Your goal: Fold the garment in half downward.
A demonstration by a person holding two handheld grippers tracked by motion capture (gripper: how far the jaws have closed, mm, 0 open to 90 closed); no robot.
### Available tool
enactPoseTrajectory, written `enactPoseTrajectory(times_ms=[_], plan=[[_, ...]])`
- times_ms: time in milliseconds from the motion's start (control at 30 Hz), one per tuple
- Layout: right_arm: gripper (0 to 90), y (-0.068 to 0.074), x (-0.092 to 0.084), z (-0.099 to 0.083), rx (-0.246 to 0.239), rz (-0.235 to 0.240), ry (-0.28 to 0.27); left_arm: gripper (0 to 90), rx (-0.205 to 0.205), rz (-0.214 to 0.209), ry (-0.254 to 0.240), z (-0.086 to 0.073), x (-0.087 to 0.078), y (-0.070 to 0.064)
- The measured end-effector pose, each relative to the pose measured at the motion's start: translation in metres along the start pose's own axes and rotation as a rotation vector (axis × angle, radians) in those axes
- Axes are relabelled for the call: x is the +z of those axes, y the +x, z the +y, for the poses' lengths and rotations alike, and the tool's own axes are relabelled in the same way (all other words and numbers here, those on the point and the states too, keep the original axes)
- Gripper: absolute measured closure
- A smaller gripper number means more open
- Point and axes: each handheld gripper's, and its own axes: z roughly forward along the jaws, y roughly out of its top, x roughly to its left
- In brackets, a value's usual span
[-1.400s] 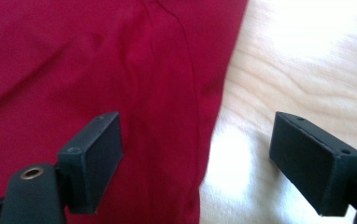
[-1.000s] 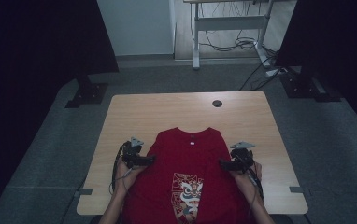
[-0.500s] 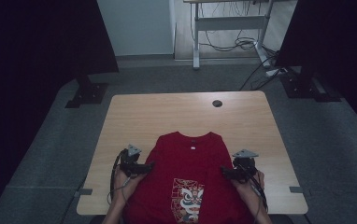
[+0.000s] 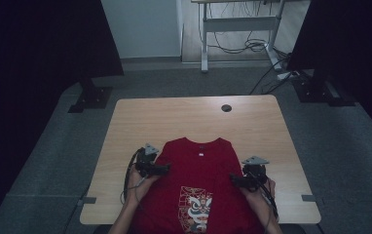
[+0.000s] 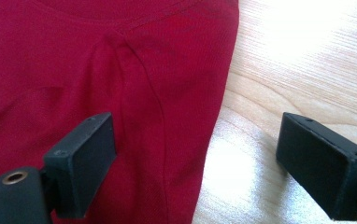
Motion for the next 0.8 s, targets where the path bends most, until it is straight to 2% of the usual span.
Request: enactPoseTrajectory(times_ms=[33,133,167,200,300,333,367,467,500,600,633,667,800], plan=[[11.8,0.0,0.0,0.0,0.0,0.0,0.0,11.0,0.006,0.0,0.004,0.009,0.01,-0.008],[11.8,0.0,0.0,0.0,0.0,0.0,0.0,10.4,-0.004,0.024,0.015,0.013,0.018,-0.012],[11.8,0.0,0.0,0.0,0.001,-0.001,0.0,10.4,0.001,0.058,0.042,0.014,0.026,-0.012],[11.8,0.0,0.0,0.0,0.001,-0.002,0.0,10.3,0.001,0.075,0.048,0.014,0.029,-0.011],[11.8,0.0,0.0,0.0,0.002,-0.002,0.0,9.3,-0.072,0.068,0.036,0.011,0.03,0.003],[11.8,0.0,0.0,0.0,0.002,-0.002,0.0,9.3,-0.072,0.068,0.036,0.011,0.03,0.003],[11.8,0.0,0.0,0.0,0.002,-0.002,0.0,9.3,-0.098,0.077,0.038,0.007,0.028,0.015],[11.8,0.0,0.0,0.0,0.003,-0.002,0.0,9.2,-0.098,0.077,0.038,0.007,0.028,0.015],[11.8,0.0,0.0,0.0,0.003,-0.002,0.0,9.2,-0.142,0.122,0.041,-0.003,0.017,0.04],[11.8,0.0,0.0,0.0,0.003,-0.003,0.0,8.7,-0.142,0.122,0.041,-0.003,0.017,0.04],[11.8,0.0,0.0,0.0,0.003,-0.003,0.0,8.7,-0.161,0.136,0.012,-0.014,0.01,0.053],[11.8,0.0,0.0,0.0,0.003,-0.003,0.0,6.3,-0.161,0.136,0.012,-0.014,0.01,0.053],[11.8,0.0,0.0,0.0,0.003,-0.004,0.0,6.4,-0.154,0.135,-0.006,-0.018,0.008,0.055]])
